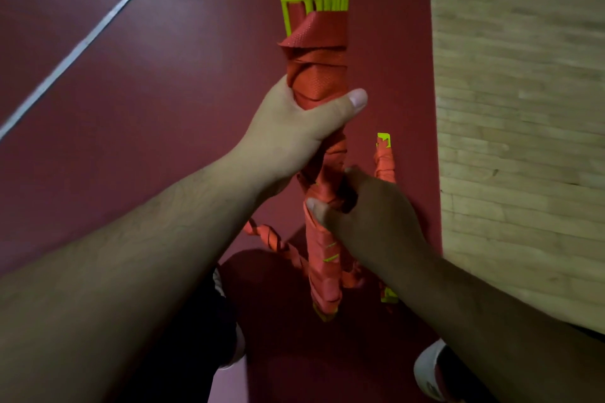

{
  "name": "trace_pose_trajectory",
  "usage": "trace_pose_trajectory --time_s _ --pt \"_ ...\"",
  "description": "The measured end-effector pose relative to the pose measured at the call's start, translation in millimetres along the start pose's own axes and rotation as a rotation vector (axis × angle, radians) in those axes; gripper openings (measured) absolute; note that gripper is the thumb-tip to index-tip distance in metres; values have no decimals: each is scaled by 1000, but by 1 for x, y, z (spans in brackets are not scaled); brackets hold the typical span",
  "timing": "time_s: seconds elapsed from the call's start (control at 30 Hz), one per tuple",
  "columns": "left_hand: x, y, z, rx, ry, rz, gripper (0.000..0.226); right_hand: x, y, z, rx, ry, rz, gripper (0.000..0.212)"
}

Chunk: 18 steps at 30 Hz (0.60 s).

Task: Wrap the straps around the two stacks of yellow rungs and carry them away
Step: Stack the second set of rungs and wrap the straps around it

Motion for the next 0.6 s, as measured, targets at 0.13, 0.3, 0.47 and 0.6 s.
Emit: trace_pose_trajectory --time_s 0.13,0.3,0.47,0.6 --pt "0 -1 0 11 -3 -15 34 1 0 2 148 45 17 51" --pt "1 -7 3 -25 54 104 30 -10 -7 -3 1 -6 218 49" --pt "4 -11 2 -29 106 229 26 -16 -9 -7 -269 -100 356 39" --pt "-1 2 4 72 154 122 21 -13 -6 -7 -369 -135 247 25"
Point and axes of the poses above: each hand's wrist, its own x-axis away from the middle knuckle, its own y-axis out of the back of the hand, z = x × y, the point moved 10 cm from there along -x, towards the middle knuckle, and after that the axes turned 10 degrees about -z, right-handed, at the moved point
